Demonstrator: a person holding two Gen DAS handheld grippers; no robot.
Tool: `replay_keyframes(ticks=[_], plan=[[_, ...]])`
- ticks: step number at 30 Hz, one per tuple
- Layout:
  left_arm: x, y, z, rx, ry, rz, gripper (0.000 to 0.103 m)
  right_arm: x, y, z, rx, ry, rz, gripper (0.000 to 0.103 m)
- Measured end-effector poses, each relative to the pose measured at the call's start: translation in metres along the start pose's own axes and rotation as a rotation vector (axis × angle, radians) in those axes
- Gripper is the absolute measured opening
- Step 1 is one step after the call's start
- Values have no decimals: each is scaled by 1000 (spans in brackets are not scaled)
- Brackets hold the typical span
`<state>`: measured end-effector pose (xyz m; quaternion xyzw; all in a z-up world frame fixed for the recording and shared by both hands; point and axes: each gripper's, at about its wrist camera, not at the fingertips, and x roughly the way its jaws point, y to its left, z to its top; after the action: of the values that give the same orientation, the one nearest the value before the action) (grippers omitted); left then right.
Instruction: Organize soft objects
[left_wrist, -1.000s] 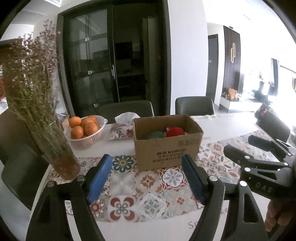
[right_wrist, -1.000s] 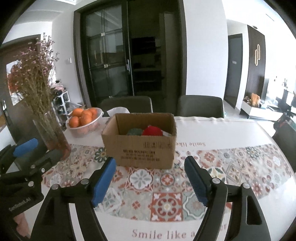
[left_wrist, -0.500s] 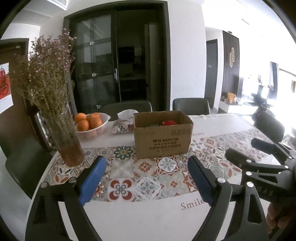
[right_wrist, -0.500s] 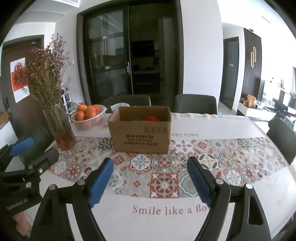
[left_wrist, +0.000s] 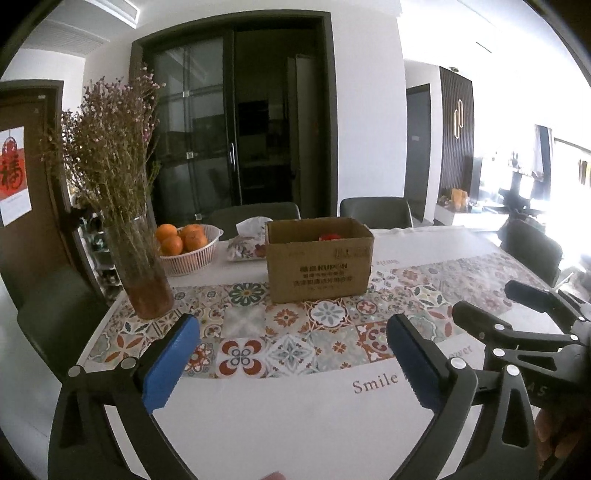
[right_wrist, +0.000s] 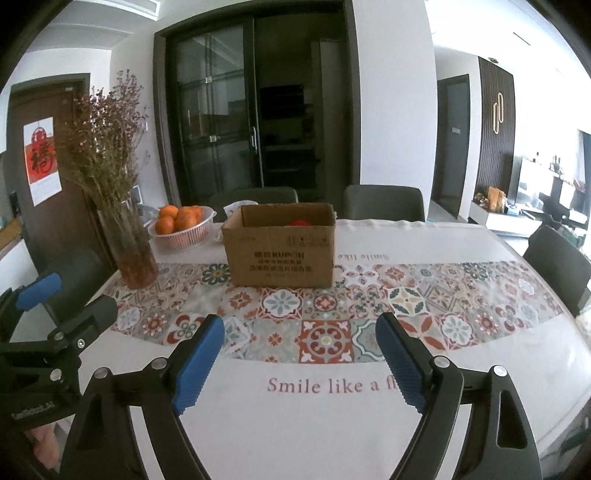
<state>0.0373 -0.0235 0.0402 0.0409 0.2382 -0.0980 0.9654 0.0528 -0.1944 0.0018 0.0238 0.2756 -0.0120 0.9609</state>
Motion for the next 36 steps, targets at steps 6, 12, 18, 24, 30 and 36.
replay_keyframes(ticks=[6, 12, 18, 24, 30, 36], plan=[[-9, -1, -8, -2, -6, -14, 103, -8, 1, -3, -6, -12, -10, 85], [-17, 3, -11, -4, -27, -7, 103, -14, 5, -8, -15, -21, -1, 85], [-23, 2, -13, 0, -39, 10, 103, -15, 5, -9, -18, -21, 9, 86], [-26, 2, -14, 2, -45, 16, 103, -15, 5, -9, -20, -20, 7, 86], [-27, 2, -14, -1, -49, 18, 103, -18, 4, -10, -26, -23, 8, 86], [-31, 2, -14, 0, -53, 17, 103, -20, 4, -9, -28, -28, 9, 86]])
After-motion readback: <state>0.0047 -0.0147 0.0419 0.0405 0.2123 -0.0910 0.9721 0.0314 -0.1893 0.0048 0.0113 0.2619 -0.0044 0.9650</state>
